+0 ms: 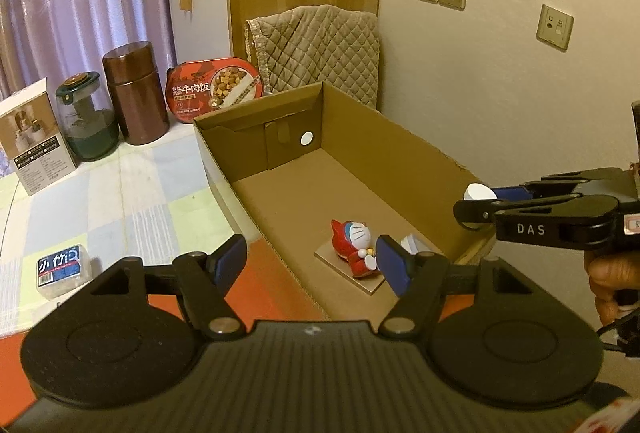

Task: Organize rigid objects
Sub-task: 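Carry the red figure and jar into the cardboard box and release both, then withdraw both tools back toward the plug adapter on the table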

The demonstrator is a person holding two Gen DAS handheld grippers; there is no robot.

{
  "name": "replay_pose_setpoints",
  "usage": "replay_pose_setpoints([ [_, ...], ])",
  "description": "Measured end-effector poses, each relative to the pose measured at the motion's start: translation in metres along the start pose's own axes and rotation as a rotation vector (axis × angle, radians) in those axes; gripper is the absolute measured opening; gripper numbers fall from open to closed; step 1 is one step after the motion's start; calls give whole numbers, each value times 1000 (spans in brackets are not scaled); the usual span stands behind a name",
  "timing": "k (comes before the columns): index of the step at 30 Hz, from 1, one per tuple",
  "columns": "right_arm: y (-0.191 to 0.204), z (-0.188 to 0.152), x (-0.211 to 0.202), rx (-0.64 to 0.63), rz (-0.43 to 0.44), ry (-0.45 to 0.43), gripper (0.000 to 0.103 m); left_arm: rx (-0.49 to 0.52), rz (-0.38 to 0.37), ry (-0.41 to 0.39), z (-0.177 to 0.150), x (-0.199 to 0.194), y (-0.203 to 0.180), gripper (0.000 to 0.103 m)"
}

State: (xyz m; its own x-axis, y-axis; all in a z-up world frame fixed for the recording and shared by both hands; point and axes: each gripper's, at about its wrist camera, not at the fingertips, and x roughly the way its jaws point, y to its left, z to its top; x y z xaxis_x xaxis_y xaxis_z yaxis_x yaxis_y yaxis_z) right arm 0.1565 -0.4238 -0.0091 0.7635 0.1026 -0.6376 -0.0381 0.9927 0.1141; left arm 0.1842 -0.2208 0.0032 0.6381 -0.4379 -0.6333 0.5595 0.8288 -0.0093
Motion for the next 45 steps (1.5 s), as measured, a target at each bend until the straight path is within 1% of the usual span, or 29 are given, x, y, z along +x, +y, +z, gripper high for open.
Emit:
replay_pose_setpoints([
  [7,-2,0,2,10,0,11,30,-23,4,-7,-2,-7,4,67],
  [8,-2,0,1,14,2,11,33,-27,5,-8,-3,-8,5,67],
  [9,-2,0,0,19,0,8,42,-30,6,-10,-3,-10,6,67],
  [11,-1,1,-3,26,-5,-4,55,-33,10,-11,-5,-13,8,67],
  [19,15,10,-26,17,17,-57,56,-66,28,-34,-9,-36,18,67],
  [27,49,11,-51,-9,59,-94,58,-102,70,-59,-21,-73,35,67],
  [36,95,5,-71,-50,123,-107,60,-151,129,-69,-46,-115,59,67],
  [45,142,-8,-81,-106,188,-109,63,-199,215,-75,-76,-150,96,68],
])
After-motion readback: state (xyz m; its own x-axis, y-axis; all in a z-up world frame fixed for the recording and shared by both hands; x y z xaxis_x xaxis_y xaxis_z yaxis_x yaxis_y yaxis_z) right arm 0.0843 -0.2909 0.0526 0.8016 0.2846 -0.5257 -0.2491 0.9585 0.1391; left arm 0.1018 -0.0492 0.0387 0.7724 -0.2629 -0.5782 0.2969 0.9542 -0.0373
